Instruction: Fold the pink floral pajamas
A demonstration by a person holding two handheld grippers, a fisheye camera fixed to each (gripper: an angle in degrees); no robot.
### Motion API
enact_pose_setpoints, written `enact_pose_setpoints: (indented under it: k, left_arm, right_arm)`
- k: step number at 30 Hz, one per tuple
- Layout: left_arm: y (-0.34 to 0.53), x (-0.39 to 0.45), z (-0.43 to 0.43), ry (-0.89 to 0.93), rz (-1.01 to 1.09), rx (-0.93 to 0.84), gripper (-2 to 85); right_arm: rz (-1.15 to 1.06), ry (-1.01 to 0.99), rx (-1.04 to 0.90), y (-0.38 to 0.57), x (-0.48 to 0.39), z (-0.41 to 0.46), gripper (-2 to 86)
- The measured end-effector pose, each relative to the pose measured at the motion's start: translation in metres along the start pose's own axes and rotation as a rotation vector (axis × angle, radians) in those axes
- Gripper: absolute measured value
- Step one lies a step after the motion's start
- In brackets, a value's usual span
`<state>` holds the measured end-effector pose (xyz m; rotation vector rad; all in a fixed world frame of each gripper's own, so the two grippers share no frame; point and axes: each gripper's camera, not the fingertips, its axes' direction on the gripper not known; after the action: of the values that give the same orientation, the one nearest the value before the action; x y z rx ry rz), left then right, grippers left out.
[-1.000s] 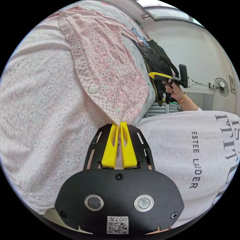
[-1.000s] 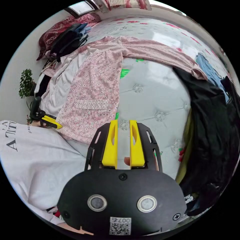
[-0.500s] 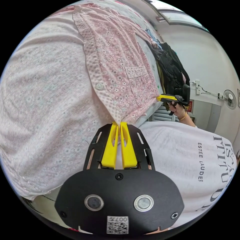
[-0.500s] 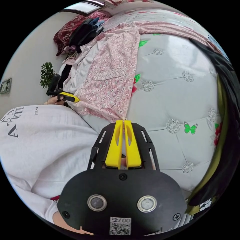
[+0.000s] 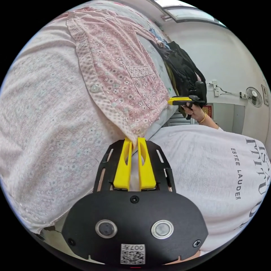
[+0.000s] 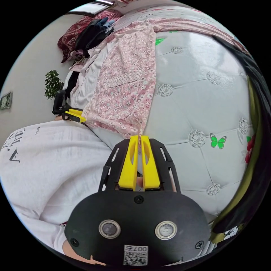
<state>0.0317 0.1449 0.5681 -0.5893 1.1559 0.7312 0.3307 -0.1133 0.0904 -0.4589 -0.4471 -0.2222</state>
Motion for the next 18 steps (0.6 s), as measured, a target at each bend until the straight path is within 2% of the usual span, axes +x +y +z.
enact_pose_setpoints:
  k: [3, 8, 9, 13, 17, 18]
  left_arm:
    - [-0.005, -0.001, -0.003, 0.052, 0.010, -0.041, -0.2]
    - [0.010, -0.047, -0.013, 0.313, -0.208, 0.031, -0.5]
    - [0.011, -0.048, -0.012, 0.311, -0.217, 0.027, -0.5]
    - [0.013, -0.025, 0.001, 0.062, -0.152, -0.002, 2.4]
    - [0.026, -0.018, 0.007, -0.007, -0.143, 0.045, -0.4]
    - [0.028, -0.017, 0.008, -0.007, -0.146, 0.048, -0.6]
  right_arm:
    - [-0.006, -0.029, 0.002, 0.002, 0.000, -0.010, -0.2]
    - [-0.002, -0.137, 0.032, 0.005, 0.006, -0.027, -0.3]
    - [-0.005, -0.171, 0.053, 0.005, 0.005, -0.033, -0.3]
    - [0.010, -0.274, 0.123, 0.010, 0.014, -0.055, -0.3]
    - [0.072, -0.120, -0.003, 0.014, 0.021, -0.042, -0.3]
    - [0.068, -0.110, 0.021, 0.016, 0.019, -0.046, -0.3]
